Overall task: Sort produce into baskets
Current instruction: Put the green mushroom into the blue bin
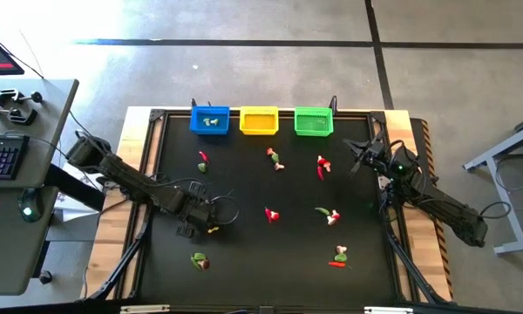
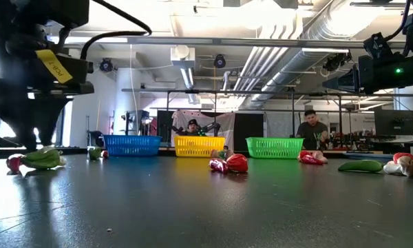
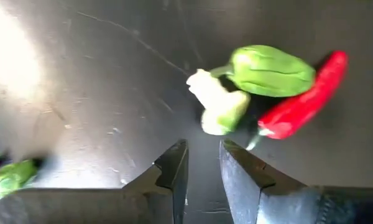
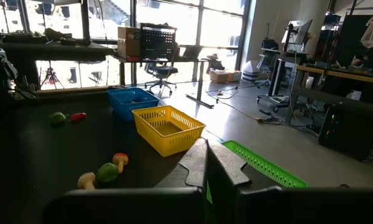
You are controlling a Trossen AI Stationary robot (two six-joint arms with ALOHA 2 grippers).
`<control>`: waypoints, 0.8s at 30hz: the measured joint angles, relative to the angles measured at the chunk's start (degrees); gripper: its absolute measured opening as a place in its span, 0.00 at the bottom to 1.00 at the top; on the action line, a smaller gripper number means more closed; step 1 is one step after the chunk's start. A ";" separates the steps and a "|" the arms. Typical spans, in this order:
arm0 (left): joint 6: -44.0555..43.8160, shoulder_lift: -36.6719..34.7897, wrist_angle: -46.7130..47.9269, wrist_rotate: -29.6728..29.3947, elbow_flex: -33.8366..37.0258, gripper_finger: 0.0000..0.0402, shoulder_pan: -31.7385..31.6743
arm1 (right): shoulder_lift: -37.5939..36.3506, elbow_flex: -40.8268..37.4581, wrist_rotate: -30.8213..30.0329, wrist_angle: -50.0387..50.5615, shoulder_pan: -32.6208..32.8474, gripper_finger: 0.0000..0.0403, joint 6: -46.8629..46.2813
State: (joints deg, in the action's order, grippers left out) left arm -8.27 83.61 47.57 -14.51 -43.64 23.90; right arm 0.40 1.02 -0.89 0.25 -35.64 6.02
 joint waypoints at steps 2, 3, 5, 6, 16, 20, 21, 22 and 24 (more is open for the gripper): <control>0.08 0.00 -0.03 -1.00 -0.01 0.21 0.00 | 0.00 0.00 0.00 0.00 0.00 0.00 0.00; 0.48 0.00 -0.04 -1.04 -0.02 0.23 0.00 | 0.00 -0.02 0.00 0.00 0.00 0.00 0.01; 1.11 0.00 -0.04 -1.00 -0.02 0.26 0.02 | 0.00 -0.01 0.00 0.00 0.00 0.00 0.00; 1.46 0.00 -0.09 -0.88 -0.02 0.27 0.02 | 0.00 0.00 0.00 0.00 0.00 0.00 0.02; 9.33 0.00 -4.99 1.56 -0.08 0.38 0.00 | 0.00 0.00 0.02 0.00 0.00 0.00 0.00; 11.45 0.00 -5.38 2.40 -0.11 0.37 -0.27 | 0.00 -0.01 0.01 0.00 0.00 0.00 0.01; 11.37 0.00 -5.40 2.51 -0.11 0.36 -0.61 | 0.00 -0.02 0.01 0.00 0.00 0.00 0.02; 11.06 0.00 -5.40 2.59 -0.11 0.35 -1.03 | 0.00 -0.01 0.00 0.00 0.00 0.00 0.00; 10.52 0.00 -5.40 3.03 -0.11 0.33 -1.88 | 0.00 -0.01 0.00 0.00 0.00 0.00 0.01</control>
State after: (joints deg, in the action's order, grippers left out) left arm 2.24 83.61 42.17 -11.48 -43.75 22.02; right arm 0.40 1.00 -0.89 0.25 -35.64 6.03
